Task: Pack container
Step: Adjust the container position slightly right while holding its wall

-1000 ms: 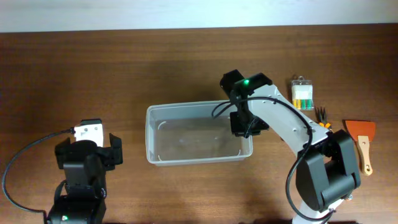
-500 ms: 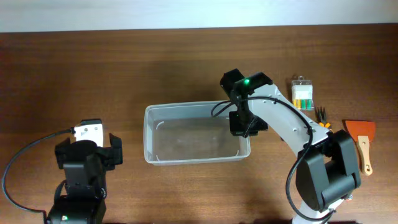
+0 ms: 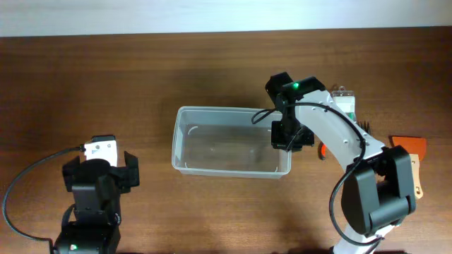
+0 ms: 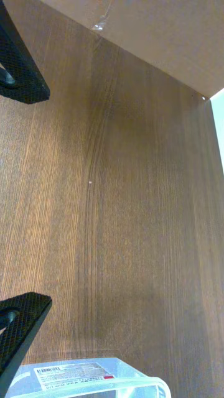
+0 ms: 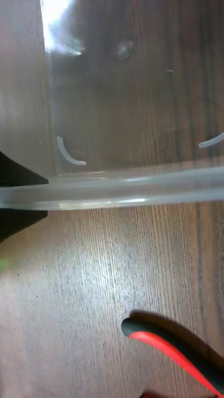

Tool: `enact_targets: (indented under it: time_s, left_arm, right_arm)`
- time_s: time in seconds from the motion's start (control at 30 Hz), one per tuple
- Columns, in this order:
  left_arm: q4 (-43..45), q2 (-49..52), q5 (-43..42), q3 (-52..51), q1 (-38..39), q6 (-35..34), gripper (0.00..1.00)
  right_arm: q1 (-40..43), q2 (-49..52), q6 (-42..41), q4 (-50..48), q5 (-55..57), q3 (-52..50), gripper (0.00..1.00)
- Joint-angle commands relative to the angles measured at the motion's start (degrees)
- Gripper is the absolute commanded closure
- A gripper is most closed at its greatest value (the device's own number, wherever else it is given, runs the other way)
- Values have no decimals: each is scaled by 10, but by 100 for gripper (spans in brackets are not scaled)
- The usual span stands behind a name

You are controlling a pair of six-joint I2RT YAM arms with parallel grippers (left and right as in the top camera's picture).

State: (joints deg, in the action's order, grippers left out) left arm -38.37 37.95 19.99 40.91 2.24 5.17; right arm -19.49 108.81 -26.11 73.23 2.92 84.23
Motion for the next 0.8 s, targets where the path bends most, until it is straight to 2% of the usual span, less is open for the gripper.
enact_targets:
  time_s: [0.0, 0.43, 0.77]
  left_arm:
    - [-1, 0, 6, 13, 2, 9, 1]
    - [-1, 0, 6, 13, 2, 9, 1]
    - [-1, 0, 4, 13, 2, 9, 1]
  right_arm:
    - [-1, 3, 23, 2, 22, 4, 96]
    - [0, 3, 108, -3, 20, 4, 96]
    - [0, 3, 89, -7, 2, 4, 96]
